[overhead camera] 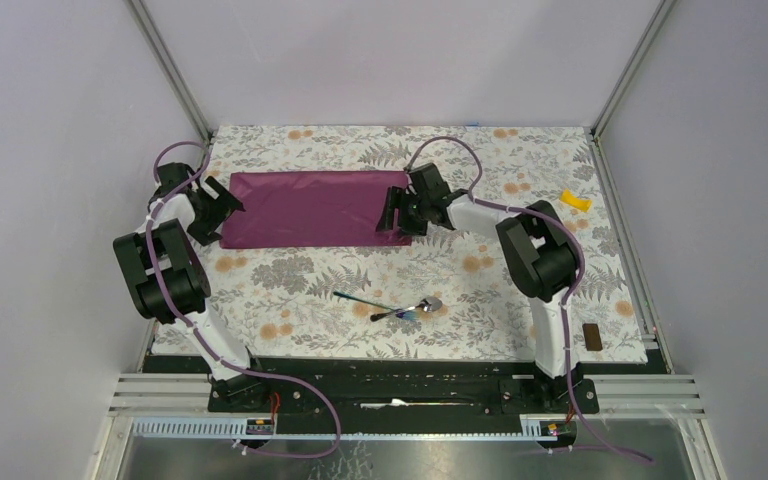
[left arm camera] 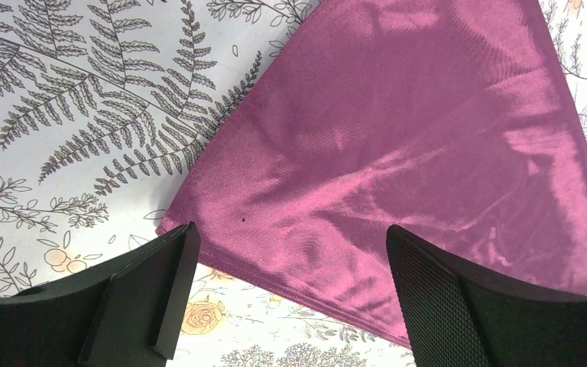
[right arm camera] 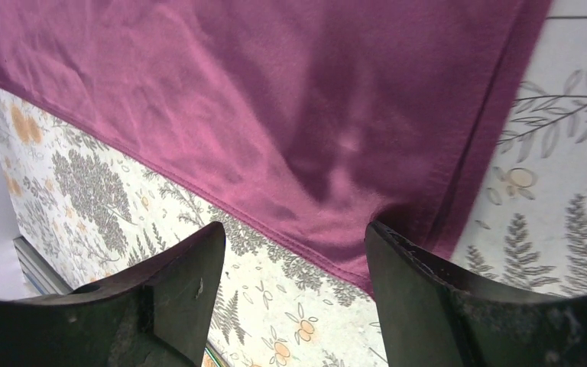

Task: Fold the napkin into a case and place the utensils inside
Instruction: Smooth out the rectangle-folded napkin at the center of the board.

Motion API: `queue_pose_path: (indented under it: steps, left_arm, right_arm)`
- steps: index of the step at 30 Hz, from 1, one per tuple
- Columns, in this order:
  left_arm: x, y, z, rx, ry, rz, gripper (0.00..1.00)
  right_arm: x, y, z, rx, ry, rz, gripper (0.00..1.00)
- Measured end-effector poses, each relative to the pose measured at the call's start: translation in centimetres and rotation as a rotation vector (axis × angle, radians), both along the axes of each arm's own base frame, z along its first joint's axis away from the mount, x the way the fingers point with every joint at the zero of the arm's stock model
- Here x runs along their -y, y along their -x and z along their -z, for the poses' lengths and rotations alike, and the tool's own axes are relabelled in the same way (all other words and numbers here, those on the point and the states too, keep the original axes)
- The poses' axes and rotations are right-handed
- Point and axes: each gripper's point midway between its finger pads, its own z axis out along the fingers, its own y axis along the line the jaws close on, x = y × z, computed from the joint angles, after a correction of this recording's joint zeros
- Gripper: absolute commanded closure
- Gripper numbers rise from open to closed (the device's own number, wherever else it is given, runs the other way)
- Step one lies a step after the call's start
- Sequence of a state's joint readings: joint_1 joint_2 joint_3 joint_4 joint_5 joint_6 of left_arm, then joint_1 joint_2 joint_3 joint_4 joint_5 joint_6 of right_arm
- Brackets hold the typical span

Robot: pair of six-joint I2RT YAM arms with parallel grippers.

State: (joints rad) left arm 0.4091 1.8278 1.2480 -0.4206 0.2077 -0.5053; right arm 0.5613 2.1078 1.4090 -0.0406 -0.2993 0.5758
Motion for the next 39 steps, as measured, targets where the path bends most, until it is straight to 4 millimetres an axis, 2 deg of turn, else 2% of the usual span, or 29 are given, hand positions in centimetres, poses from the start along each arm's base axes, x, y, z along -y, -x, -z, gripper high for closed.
queue_pose_path:
  steps: [6, 13, 17, 21, 23, 25, 26, 28, 34, 39]
  left_arm:
    - [0.0, 0.0, 0.0, 0.000, 0.001, 0.001, 0.03]
    - [0.1, 0.0, 0.0, 0.001, 0.002, 0.002, 0.02]
    - [0.1, 0.0, 0.0, 0.002, 0.006, 0.004, 0.02]
    - [0.4, -0.2, -0.2, 0.012, 0.019, 0.012, 0.02]
    - [0.5, -0.2, -0.2, 0.016, 0.027, 0.014, 0.02]
    - [0.7, -0.3, -0.3, 0.019, 0.036, 0.016, 0.02]
    - [0.8, -0.3, -0.3, 0.021, 0.040, 0.017, 0.02]
    - [1.0, -0.3, -0.3, 0.022, 0.046, 0.021, 0.02]
    - [1.9, -0.7, -0.5, 0.039, 0.072, 0.040, 0.02]
    - [2.5, -0.9, -0.7, 0.053, 0.094, 0.055, 0.02]
  right_arm:
    - [1.1, -0.9, 0.1, 0.001, 0.000, 0.030, 0.25]
    - [1.1, -0.9, -0.1, 0.012, 0.000, 0.018, 0.19]
    - [2.0, -0.3, -0.7, 0.012, 0.042, 0.024, 0.20]
    - [2.9, 0.1, -2.7, -0.011, 0.052, 0.102, 0.34]
    - [3.1, 0.2, -3.6, -0.050, 0.031, 0.173, 0.38]
    - [3.0, 0.4, -3.8, -0.102, 0.007, 0.234, 0.46]
    - [3.0, 0.6, -3.6, -0.132, -0.001, 0.262, 0.51]
    - [3.0, 1.0, -3.2, -0.189, -0.012, 0.314, 0.54]
    - [3.1, 1.6, -1.3, -0.307, -0.010, 0.415, 0.53]
    - [4.0, 2.1, 0.3, -0.346, 0.033, 0.469, 0.53]
